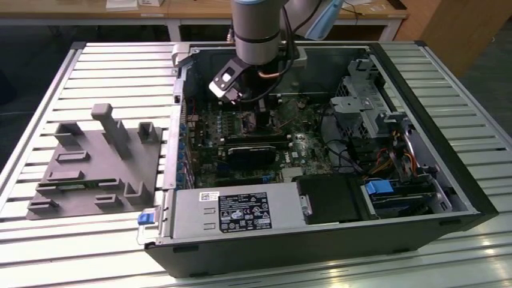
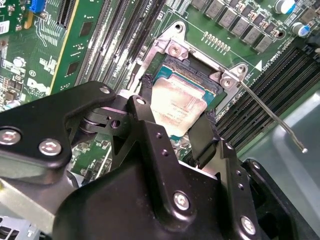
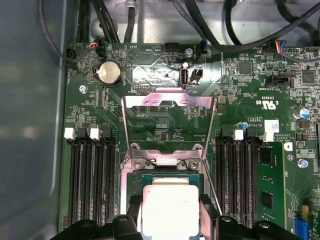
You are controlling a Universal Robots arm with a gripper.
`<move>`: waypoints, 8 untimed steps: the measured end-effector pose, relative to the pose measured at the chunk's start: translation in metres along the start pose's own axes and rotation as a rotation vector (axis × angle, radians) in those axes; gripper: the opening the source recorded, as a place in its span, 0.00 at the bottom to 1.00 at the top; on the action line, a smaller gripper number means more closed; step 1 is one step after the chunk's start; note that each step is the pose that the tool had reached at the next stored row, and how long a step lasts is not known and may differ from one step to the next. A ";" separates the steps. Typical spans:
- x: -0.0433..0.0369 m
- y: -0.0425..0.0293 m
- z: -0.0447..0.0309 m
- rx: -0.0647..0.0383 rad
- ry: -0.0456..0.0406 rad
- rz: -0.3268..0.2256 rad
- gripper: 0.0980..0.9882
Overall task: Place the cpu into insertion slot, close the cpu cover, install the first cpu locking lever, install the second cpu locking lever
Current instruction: 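Place the cpu into insertion slot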
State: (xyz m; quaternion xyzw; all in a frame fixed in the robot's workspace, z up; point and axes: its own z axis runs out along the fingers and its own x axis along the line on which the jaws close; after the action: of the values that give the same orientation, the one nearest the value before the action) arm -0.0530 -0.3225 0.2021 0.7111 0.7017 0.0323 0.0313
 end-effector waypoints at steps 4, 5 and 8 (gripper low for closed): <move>-0.0001 -0.0005 0.0012 0.000 0.0010 0.001 0.49; 0.0000 -0.0005 0.0013 0.000 0.0040 0.001 0.49; 0.0000 -0.0006 0.0021 0.000 0.0112 0.002 0.49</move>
State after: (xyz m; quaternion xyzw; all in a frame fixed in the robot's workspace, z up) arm -0.0534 -0.3224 0.2000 0.7116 0.7012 0.0363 0.0274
